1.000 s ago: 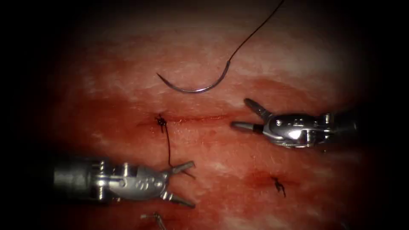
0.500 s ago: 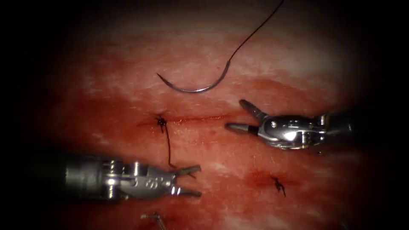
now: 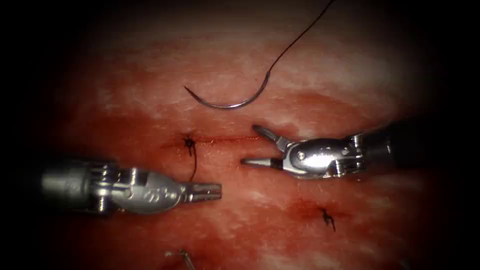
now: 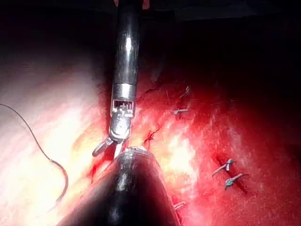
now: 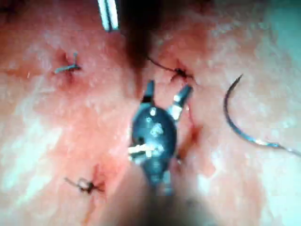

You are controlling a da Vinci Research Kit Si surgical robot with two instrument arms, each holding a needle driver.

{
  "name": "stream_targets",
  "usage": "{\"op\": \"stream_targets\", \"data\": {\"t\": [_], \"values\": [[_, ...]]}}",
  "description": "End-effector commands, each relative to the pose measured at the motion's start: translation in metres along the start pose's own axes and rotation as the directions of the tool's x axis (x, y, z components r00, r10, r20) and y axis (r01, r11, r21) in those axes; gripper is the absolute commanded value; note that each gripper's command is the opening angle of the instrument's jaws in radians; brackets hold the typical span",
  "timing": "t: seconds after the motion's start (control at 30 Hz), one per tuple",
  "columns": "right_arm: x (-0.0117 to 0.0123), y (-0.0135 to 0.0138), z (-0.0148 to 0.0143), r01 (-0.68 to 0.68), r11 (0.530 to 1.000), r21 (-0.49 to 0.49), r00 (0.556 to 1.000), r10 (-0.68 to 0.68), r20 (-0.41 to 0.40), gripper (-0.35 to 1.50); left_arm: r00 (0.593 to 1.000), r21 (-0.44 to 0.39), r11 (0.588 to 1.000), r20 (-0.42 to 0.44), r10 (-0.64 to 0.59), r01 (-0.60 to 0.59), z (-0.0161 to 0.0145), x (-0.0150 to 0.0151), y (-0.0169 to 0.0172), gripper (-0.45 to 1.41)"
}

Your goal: Wound Closure

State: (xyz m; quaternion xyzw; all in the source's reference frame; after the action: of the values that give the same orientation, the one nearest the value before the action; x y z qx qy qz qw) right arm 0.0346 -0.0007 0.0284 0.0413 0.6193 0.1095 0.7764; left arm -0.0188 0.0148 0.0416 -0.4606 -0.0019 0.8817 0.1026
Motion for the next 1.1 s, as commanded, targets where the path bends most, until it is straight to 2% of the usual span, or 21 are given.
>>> {"op": "stream_targets", "data": {"t": [0.03, 0.23, 0.87, 1.1], "values": [[-0.0002, -0.0011, 0.0024, 0.034, 0.999, 0.034, 0.999, -0.033, -0.029, 1.28, 1.000, -0.001, 1.000, 0.002, -0.001, 0.001, 0.0006, -0.0002, 0.0002, -0.45], [0.0001, -0.0026, 0.0061, 0.110, 0.992, 0.056, 0.993, -0.107, -0.058, 1.30, 1.000, 0.001, 1.000, 0.003, 0.000, 0.000, 0.0006, -0.0002, 0.0005, -0.45], [0.0008, -0.0032, 0.0116, 0.221, 0.975, -0.002, 0.974, -0.221, -0.057, 1.35, 1.000, 0.008, 1.000, 0.007, -0.001, 0.001, 0.0011, 0.0004, 0.0011, -0.45], [0.0005, -0.0029, 0.0124, 0.228, 0.974, -0.007, 0.972, -0.228, -0.055, 1.33, 1.000, 0.007, 1.000, 0.006, -0.001, 0.001, 0.0011, 0.0005, 0.0012, -0.45]]}}
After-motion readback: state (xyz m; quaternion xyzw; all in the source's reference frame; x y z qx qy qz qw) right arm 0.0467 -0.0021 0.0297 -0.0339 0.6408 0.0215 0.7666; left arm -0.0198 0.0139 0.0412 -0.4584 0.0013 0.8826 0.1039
